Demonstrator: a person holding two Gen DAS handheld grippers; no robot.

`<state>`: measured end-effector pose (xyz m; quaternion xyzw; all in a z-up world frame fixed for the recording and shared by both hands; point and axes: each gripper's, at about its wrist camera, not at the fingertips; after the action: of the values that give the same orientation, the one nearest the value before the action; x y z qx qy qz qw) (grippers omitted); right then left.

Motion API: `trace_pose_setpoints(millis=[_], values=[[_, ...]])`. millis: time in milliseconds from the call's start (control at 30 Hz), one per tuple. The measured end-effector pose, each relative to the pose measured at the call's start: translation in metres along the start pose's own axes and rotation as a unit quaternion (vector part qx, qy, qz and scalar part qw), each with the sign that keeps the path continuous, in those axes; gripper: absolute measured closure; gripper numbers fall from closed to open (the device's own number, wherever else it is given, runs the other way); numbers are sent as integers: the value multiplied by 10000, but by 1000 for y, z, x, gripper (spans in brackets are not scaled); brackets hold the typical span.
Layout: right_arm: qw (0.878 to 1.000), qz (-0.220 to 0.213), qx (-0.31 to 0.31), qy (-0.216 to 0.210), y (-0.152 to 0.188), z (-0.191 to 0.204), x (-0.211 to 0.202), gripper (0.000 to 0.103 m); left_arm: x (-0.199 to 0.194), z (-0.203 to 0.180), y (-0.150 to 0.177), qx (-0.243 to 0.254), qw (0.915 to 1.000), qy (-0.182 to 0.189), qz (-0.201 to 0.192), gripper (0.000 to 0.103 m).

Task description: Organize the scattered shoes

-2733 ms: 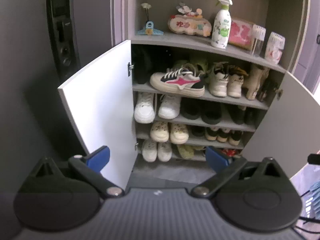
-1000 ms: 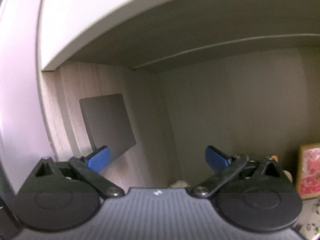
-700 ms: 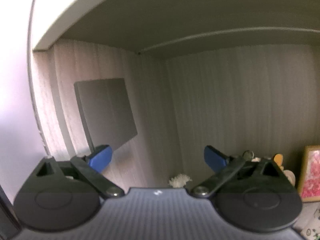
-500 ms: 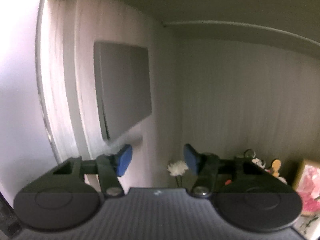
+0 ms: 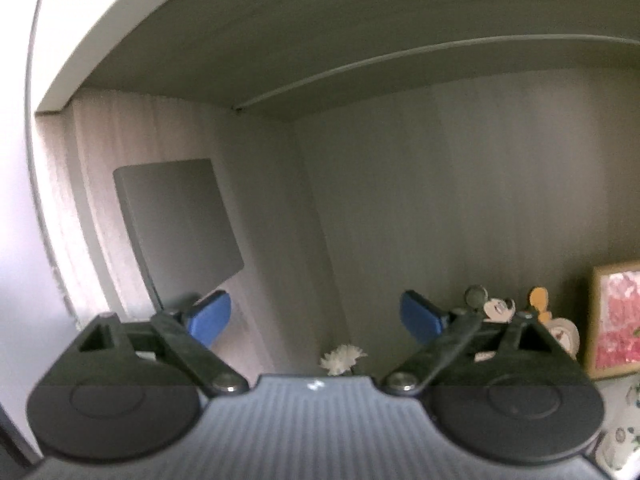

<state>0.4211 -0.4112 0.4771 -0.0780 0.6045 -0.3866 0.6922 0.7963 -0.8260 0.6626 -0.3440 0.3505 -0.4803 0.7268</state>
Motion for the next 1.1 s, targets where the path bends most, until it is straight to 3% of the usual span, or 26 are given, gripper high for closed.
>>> trace_pose_setpoints(millis=[100,200,267,433,667,833,967,1100], values=[[9999,-29,86,101,1,-2,-2,15,10,5,-3,-83,9999,-91,40,9],[9997,-49,189,169,1,-4,-3,15,25,15,2,-503,9984,3,241,17],[9995,-66,221,203,1,-3,-4,15,31,14,4,-577,9977,-138,329,24],[9995,-75,185,247,5,1,-4,15,31,-1,6,-651,9977,-181,96,22],[9997,50,42,229,9,15,2,15,9,-10,9,-638,9958,-299,-576,15],[9996,36,23,278,10,20,1,15,17,4,3,-1119,9922,-327,-450,17],[9994,7,60,347,10,21,-2,15,18,3,-9,-1415,9878,-408,-502,25],[9991,-20,130,398,9,20,-4,15,7,3,-6,-1680,9834,-476,-488,27]])
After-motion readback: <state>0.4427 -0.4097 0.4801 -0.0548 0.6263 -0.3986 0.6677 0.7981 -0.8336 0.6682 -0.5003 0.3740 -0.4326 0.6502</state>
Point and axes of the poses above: each gripper's, at about its wrist camera, not at the fingertips, and x roughly the way its jaws point, z to its left, y to its underside, and after that the axes turned 15 degrees about x, right-handed
